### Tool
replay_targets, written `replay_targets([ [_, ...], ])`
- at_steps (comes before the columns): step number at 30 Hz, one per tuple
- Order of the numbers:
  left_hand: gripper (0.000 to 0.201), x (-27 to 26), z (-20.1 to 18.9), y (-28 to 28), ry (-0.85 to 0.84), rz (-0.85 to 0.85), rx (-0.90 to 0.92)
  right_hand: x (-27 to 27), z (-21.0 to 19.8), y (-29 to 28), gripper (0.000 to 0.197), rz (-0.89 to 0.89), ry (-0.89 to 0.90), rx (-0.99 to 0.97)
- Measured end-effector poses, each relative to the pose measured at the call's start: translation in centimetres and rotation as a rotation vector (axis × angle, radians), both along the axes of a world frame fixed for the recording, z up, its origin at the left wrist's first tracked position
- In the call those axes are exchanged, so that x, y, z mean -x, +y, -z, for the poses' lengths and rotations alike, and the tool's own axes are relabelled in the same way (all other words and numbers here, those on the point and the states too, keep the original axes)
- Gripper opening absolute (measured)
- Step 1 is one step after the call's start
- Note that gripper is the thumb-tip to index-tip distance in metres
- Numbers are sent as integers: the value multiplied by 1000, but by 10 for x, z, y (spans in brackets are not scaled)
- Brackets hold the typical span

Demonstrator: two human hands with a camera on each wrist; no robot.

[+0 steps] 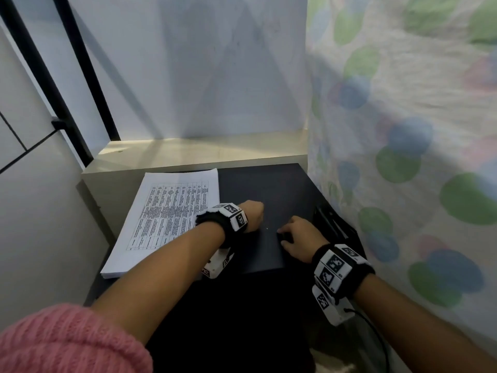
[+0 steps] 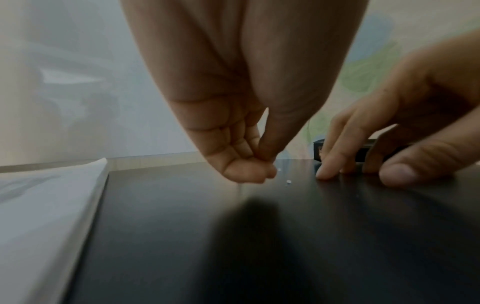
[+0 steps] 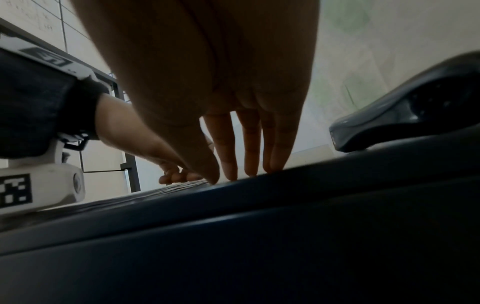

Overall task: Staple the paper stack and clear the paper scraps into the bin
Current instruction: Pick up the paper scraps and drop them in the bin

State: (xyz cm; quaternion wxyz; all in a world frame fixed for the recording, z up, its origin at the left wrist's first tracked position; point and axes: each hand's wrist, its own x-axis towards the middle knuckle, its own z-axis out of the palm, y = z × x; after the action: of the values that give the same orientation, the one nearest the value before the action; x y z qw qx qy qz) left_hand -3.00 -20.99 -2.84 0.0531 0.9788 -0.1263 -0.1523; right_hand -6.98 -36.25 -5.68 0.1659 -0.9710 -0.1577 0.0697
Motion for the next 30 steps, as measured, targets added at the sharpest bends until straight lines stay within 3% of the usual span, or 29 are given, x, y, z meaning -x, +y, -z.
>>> replay_targets([
  [7, 28, -6, -2, 0, 4, 97, 106, 2, 5, -10, 32, -12, -30, -96],
  [15, 22, -16, -3, -3, -27, 225, -21, 3, 10, -12, 30, -32, -62, -146],
  [30, 23, -12, 2, -15, -59, 266, -140, 0, 4, -5, 27, 19, -58, -87],
])
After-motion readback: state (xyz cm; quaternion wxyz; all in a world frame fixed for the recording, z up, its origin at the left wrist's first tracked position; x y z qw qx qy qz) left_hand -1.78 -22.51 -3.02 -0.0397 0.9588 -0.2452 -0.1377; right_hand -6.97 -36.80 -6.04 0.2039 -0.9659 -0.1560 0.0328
